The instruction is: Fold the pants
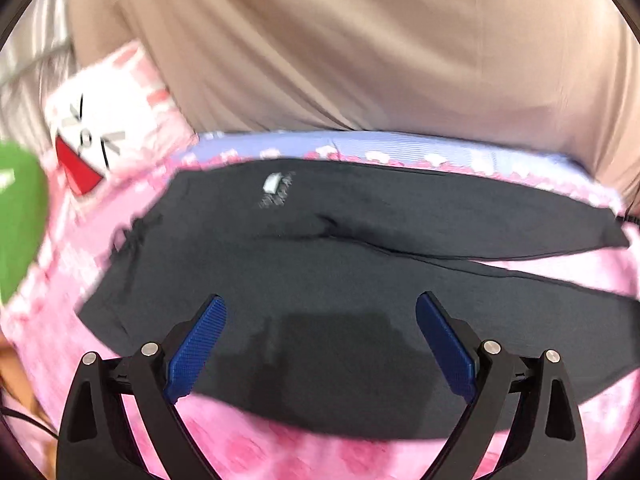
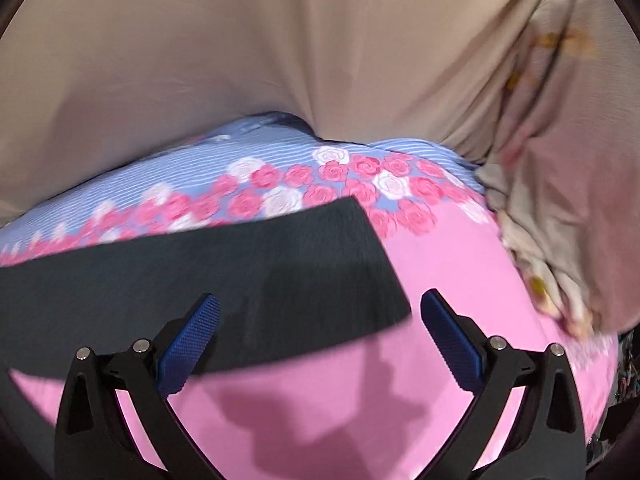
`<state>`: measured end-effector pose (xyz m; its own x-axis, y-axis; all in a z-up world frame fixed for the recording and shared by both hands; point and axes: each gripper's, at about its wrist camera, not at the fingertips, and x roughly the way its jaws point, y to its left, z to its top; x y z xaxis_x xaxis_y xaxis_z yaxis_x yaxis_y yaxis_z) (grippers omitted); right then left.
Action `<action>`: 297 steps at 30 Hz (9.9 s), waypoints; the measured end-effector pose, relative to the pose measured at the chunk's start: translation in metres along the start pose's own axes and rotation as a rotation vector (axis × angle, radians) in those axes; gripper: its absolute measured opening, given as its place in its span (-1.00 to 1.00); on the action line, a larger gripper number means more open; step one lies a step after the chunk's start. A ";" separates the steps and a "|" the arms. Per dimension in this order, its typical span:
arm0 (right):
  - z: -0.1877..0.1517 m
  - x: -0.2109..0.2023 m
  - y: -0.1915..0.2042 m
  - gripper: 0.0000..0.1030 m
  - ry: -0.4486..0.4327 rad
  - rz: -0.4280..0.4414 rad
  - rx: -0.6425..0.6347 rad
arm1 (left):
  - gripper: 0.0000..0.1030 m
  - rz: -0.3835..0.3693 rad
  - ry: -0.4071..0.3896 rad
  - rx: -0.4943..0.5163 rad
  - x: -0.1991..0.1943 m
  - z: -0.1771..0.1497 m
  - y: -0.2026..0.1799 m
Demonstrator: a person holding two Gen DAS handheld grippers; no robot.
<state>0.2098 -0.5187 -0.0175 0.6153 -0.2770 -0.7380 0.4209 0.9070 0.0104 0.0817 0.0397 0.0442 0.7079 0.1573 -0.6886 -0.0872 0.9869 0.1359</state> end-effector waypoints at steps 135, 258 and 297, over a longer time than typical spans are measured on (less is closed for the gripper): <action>-0.168 -0.218 -0.068 -0.92 -0.140 0.243 0.309 | -0.89 -0.203 0.314 -0.771 0.086 -0.032 0.323; -0.173 -0.143 0.181 -0.64 0.149 0.454 -0.321 | 0.68 0.063 0.198 -0.134 0.047 -0.057 0.033; -0.223 -0.195 -0.036 -0.21 -0.062 0.059 0.168 | 0.68 -0.040 0.161 0.051 0.001 -0.067 -0.062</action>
<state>-0.0744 -0.4267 -0.0246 0.6801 -0.2487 -0.6897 0.4849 0.8582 0.1686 0.0410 -0.0186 -0.0128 0.5886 0.1255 -0.7986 -0.0221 0.9900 0.1392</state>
